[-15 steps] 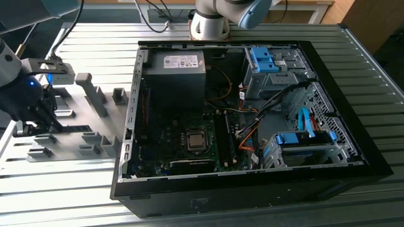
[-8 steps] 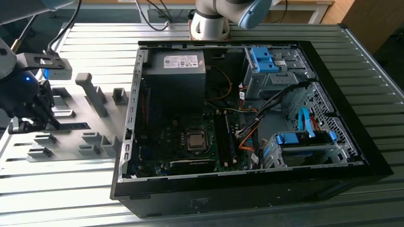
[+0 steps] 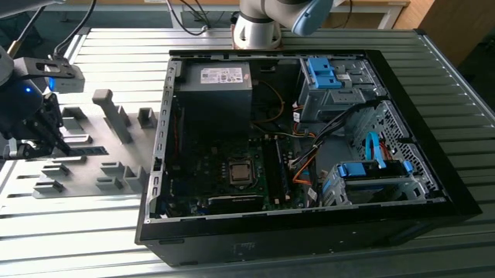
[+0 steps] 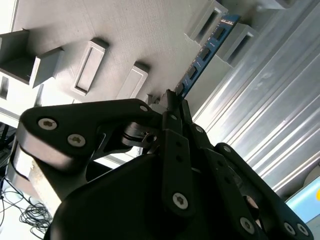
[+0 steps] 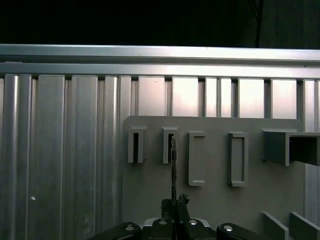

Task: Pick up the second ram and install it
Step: 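Pick up the second ram and move it above second insertion slot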

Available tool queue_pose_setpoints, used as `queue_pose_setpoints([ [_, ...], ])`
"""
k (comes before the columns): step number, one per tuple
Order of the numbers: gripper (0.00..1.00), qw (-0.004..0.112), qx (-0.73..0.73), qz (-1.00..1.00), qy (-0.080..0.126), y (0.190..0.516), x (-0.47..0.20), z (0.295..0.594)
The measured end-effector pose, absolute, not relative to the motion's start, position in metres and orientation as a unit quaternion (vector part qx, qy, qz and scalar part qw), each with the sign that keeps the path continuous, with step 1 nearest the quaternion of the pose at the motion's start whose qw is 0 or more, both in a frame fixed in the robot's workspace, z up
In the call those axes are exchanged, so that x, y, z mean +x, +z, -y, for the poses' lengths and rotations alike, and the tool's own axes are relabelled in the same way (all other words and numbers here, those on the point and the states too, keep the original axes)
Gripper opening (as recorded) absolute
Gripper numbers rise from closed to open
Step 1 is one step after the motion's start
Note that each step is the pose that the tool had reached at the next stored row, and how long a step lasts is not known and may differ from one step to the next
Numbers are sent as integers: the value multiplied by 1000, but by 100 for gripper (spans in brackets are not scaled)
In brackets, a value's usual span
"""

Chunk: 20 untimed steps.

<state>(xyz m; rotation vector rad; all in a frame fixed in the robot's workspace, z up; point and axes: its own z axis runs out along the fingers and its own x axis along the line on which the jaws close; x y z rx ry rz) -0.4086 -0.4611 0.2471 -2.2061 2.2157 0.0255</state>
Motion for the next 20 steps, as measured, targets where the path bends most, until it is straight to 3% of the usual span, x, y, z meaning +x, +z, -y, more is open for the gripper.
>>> queue_pose_setpoints([
  [20,14,7,-706,-709,8,256,-409,461],
])
